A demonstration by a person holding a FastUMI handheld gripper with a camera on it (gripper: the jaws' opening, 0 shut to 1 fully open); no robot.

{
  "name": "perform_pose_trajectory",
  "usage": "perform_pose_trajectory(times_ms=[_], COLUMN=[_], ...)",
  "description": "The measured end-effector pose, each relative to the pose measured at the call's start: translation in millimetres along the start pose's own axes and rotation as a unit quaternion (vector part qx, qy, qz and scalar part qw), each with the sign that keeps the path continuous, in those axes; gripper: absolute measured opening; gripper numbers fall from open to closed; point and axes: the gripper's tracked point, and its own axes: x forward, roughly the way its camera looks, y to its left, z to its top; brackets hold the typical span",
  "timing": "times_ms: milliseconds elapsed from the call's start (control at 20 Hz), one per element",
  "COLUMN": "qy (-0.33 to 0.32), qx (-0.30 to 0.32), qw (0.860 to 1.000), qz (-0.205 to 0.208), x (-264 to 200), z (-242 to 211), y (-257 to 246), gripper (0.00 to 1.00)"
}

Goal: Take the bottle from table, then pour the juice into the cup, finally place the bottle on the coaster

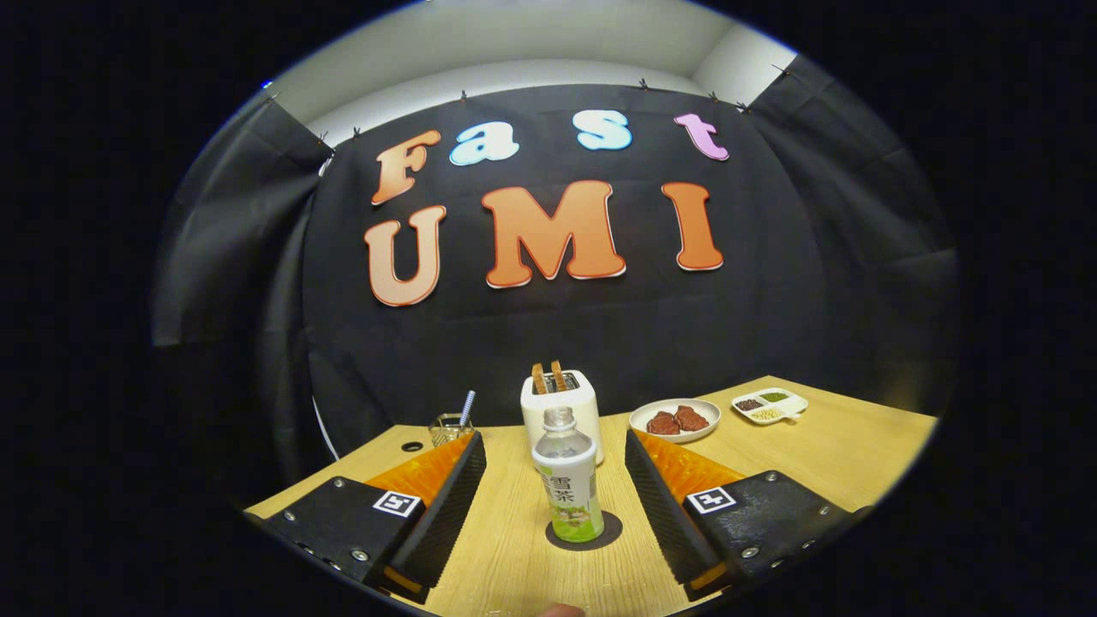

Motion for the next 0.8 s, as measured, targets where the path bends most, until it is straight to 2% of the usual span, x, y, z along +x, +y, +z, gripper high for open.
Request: perform_pose_trajectory(times_ms=[300, 550, 800], qy=[-0.037, -0.066, -0.085], qx=[-0.049, -0.036, -0.048], qw=[0.998, 0.997, 0.995], qz=[0.008, 0.034, 0.033], x=[-51, -110, -164], z=[71, 112, 139], y=[43, 77, 99], gripper=[0.97, 0.97, 0.97])
